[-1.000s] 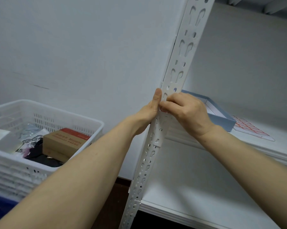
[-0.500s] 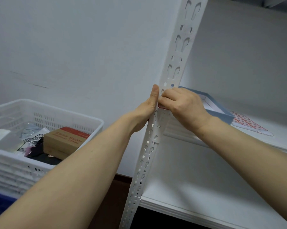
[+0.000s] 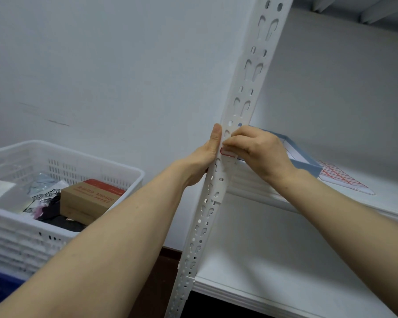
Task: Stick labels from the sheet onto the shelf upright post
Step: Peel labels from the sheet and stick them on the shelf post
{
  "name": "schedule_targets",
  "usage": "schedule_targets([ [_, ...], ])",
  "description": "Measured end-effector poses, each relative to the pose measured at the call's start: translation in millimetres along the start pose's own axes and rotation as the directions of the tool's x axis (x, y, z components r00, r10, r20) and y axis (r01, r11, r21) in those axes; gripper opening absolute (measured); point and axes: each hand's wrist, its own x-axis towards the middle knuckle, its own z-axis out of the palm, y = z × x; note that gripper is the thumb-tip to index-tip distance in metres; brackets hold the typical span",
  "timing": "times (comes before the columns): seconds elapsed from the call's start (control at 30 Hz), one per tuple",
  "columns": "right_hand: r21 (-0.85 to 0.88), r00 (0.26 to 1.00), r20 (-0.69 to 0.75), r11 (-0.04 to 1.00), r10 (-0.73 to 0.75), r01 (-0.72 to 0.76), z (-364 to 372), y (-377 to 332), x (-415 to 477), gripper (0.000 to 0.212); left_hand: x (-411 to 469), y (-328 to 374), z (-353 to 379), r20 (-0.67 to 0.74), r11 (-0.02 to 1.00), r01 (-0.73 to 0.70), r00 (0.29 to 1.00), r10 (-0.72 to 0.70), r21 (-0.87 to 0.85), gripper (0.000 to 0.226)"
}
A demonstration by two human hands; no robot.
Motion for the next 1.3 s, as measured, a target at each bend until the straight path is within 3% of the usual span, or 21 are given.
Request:
schedule_targets([
  [0.1, -0.060, 0.999, 0.034, 0.998, 0.006, -0.003, 1, -2, 3, 0.009, 2, -1, -1, -0.002, 1.000, 0.018, 1.000, -0.018, -0.004, 0.084],
  [0.4, -0.354, 0.961, 0.000, 0.899, -0.275, 0.257, 2, -4, 3, 0.016, 0, 0, 1, -0.044, 1.000, 0.000, 0.999, 0.000, 0.001, 0.076],
  [0.73, -0.376, 0.932, -0.043, 0.870, -0.361, 0.320, 6, 1, 3, 0.015, -2, 3, 5, -0.055, 0.999, -0.032, 0.998, 0.032, 0.003, 0.059],
  [0.87, -0.290, 0.955, 0.004, 0.913, -0.298, 0.286, 5, 1, 3, 0.013, -1, 2, 4, -0.081, 0.999, -0.027, 0.996, 0.028, 0.017, 0.064],
  [0.93, -0.120, 0.990, -0.009, 0.983, -0.143, 0.140, 1, 2, -1, 0.003, -1, 2, 4, -0.071, 1.000, -0.007, 0.997, 0.009, 0.024, 0.072],
  [1.0, 0.004, 0.999, -0.039, 1.000, 0.003, -0.003, 0, 1, -7, 0.016, 0, 1, 3, -0.071, 1.000, 0.019, 0.997, -0.018, 0.025, 0.078],
  [1.1, 0.050, 0.989, -0.007, 0.988, 0.150, -0.149, 0, -4, -8, 0.024, 3, 0, 2, -0.082, 0.999, 0.031, 0.996, -0.028, 0.029, 0.083],
  [1.17, 0.001, 0.992, 0.044, 0.993, 0.120, -0.120, -2, -4, -5, 0.027, 2, 0, 2, -0.081, 0.999, 0.032, 0.996, -0.030, 0.027, 0.083],
  [1.23, -0.093, 0.997, 0.070, 0.995, -0.038, 0.044, -1, -3, -4, 0.025, 1, 1, 2, -0.075, 0.999, 0.018, 0.997, -0.016, 0.027, 0.080],
  [1.3, -0.126, 0.999, 0.036, 0.991, -0.034, 0.038, 1, -2, -4, 0.023, -1, 2, 3, -0.082, 1.000, 0.000, 0.997, 0.002, 0.023, 0.073],
])
